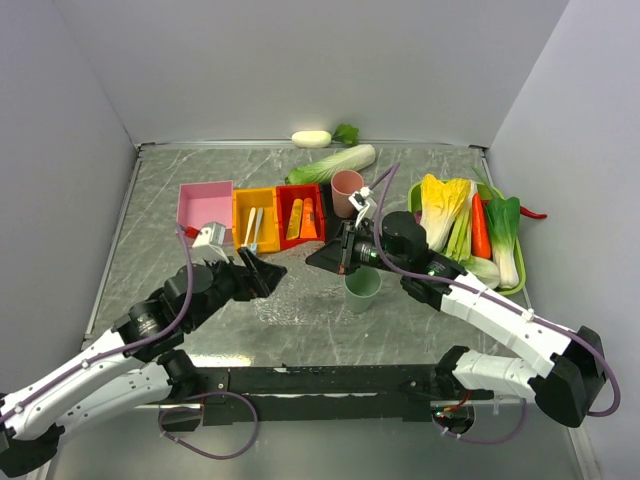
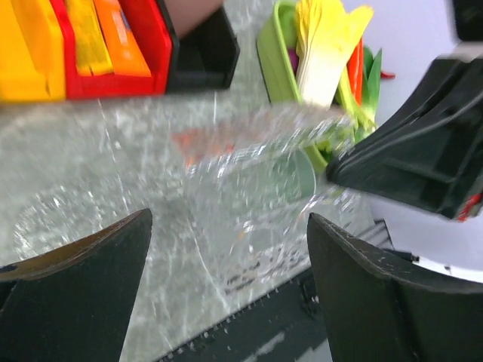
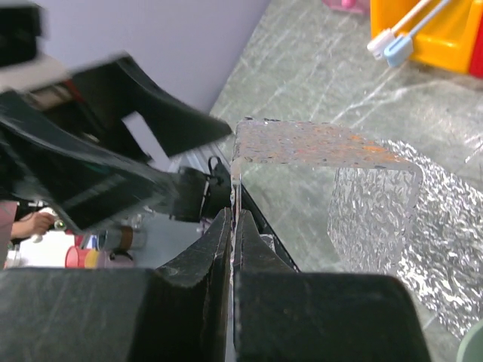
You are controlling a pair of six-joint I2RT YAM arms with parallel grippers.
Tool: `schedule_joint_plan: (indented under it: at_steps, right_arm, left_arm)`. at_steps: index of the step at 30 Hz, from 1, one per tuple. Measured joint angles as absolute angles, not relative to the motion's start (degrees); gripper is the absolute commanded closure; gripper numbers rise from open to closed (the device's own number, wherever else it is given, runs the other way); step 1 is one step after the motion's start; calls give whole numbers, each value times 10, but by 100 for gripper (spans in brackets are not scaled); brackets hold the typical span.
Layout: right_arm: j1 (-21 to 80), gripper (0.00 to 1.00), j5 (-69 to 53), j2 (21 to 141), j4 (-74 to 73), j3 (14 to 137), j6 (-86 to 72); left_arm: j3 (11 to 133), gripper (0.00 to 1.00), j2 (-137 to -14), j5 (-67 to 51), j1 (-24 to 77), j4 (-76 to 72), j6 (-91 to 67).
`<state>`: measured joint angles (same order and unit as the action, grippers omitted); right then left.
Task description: Prepare toiletry sets of a toothbrush and toothpaste on the tray
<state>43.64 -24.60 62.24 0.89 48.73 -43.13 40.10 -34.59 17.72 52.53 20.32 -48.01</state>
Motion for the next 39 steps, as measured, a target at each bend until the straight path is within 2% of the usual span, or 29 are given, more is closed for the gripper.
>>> schedule_joint_plan:
  at_steps: [7, 18, 21, 26, 35, 39]
  right_arm:
    - [436, 100, -225, 618, 39, 487, -444]
    - [436, 100, -218, 609, 48, 484, -452]
    - [436, 100, -218, 606, 48, 483, -453]
    - [436, 100, -212, 605, 47, 478, -453]
    - [436, 100, -203, 605, 47, 475, -454]
    - [436, 100, -194, 605, 47, 473, -454]
  left_arm:
    - [353, 14, -338, 141, 526, 182, -542]
    - [340, 38, -351, 124, 526, 162, -562]
    - [340, 42, -367, 130, 526, 161, -561]
    - [345, 44, -389, 135, 526, 156, -555]
    - [362, 68, -418, 145, 529, 146, -543]
    - [369, 75, -426, 150, 534, 144, -539]
